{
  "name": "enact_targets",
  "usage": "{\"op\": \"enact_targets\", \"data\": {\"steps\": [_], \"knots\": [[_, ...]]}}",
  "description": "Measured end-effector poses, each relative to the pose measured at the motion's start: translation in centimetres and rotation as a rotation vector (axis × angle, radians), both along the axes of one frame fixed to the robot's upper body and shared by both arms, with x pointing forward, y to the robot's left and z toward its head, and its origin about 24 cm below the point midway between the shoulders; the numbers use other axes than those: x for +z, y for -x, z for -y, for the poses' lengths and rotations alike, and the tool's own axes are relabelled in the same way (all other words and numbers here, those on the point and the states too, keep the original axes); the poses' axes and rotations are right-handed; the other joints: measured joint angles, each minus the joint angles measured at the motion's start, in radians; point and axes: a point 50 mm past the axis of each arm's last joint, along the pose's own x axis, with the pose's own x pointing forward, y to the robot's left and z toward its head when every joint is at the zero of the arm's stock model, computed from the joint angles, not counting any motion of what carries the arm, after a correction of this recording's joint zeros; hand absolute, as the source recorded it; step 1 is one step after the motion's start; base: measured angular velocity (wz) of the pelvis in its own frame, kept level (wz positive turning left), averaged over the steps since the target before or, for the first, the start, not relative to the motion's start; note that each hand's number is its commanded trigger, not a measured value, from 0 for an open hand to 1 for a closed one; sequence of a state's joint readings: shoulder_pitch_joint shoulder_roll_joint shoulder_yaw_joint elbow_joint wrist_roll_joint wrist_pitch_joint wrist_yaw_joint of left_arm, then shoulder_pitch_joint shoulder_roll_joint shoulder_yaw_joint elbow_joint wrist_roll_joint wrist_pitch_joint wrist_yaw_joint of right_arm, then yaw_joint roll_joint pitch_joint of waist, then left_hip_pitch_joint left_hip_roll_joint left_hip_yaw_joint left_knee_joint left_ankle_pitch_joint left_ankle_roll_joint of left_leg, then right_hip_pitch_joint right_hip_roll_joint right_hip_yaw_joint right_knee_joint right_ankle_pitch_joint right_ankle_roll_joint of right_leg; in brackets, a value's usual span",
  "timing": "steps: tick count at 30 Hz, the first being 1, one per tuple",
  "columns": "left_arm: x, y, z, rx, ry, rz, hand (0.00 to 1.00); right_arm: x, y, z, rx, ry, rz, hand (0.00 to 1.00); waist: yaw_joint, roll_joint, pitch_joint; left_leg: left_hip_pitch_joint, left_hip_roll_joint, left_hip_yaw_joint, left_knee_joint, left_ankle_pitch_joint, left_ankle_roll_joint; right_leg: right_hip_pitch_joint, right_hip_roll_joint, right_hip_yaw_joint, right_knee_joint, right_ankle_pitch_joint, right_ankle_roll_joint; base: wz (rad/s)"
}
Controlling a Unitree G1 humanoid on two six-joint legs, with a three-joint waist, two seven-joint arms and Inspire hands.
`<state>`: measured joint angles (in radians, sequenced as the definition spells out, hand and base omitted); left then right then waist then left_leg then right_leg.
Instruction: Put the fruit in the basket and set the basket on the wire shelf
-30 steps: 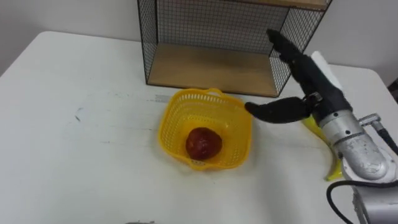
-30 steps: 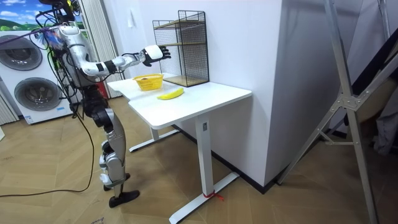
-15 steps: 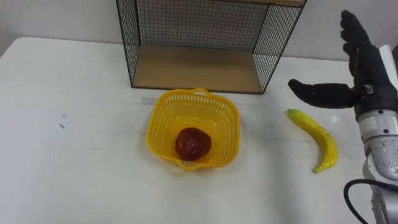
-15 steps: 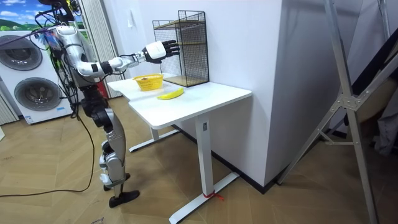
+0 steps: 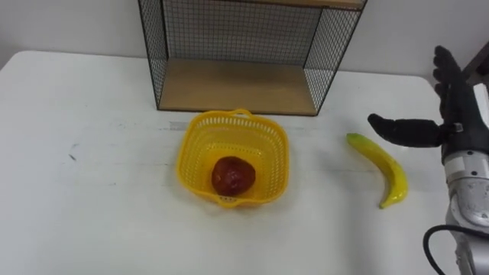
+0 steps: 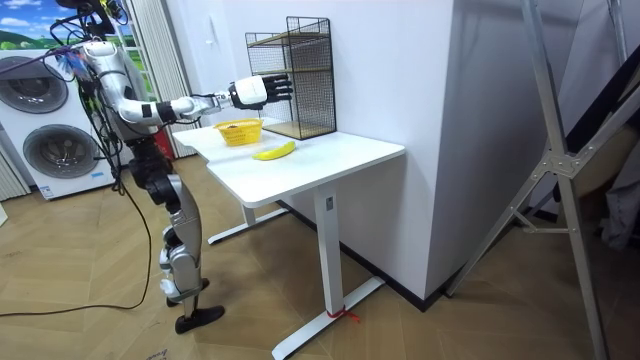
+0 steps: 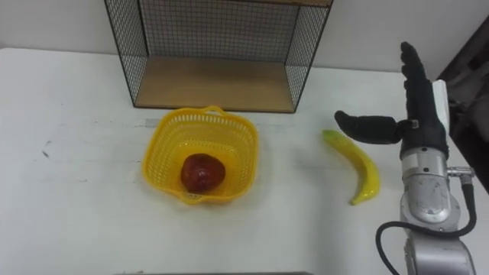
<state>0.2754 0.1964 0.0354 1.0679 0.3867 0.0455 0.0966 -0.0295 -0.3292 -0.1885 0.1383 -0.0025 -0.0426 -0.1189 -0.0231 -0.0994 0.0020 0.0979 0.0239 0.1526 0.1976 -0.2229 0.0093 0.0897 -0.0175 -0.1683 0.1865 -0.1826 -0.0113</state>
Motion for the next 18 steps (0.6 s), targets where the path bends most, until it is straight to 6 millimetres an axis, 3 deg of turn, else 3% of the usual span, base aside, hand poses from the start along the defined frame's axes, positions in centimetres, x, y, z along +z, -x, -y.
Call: {"op": "enact_targets", "data": {"steps": [10, 13, 15, 18], "knots": [[0.2, -0.8, 0.1, -0.002, -0.004, 0.038, 0.0, -2.1, 0.4, 0.7, -0.024, -0.02, -0.099, 0.0, 0.002, 0.008, 0.0015, -0.002, 0.001, 0.0, -0.006, 0.0, 0.0, -0.003, 0.001, -0.001, -0.001, 0.0, 0.0, 0.0], [0.2, -0.6, 0.3, 0.002, -0.001, 0.035, 0.0, -2.3, 0.4, 0.7, -0.017, -0.025, -0.115, 0.0, 0.001, 0.013, -0.002, -0.008, 0.001, 0.0, -0.006, 0.0, 0.0, -0.005, 0.001, -0.001, -0.001, 0.0, 0.0, 0.0], [0.2, -0.3, 0.2, 0.008, -0.004, 0.026, 0.0, -3.0, 0.5, 0.9, -0.026, -0.038, -0.143, 0.0, 0.001, 0.015, -0.01, -0.006, 0.001, 0.0, -0.006, 0.0, 0.0, -0.002, 0.001, 0.0, -0.001, 0.0, 0.0, 0.0], [0.3, -0.4, 0.0, 0.025, -0.012, 0.028, 0.0, -3.8, 0.4, 1.2, -0.037, -0.078, -0.178, 0.0, 0.001, 0.014, -0.0098, -0.003, 0.0, -0.003, -0.004, 0.0, 0.0, 0.002, -0.001, -0.001, -0.001, 0.0, 0.0, 0.01]]}}
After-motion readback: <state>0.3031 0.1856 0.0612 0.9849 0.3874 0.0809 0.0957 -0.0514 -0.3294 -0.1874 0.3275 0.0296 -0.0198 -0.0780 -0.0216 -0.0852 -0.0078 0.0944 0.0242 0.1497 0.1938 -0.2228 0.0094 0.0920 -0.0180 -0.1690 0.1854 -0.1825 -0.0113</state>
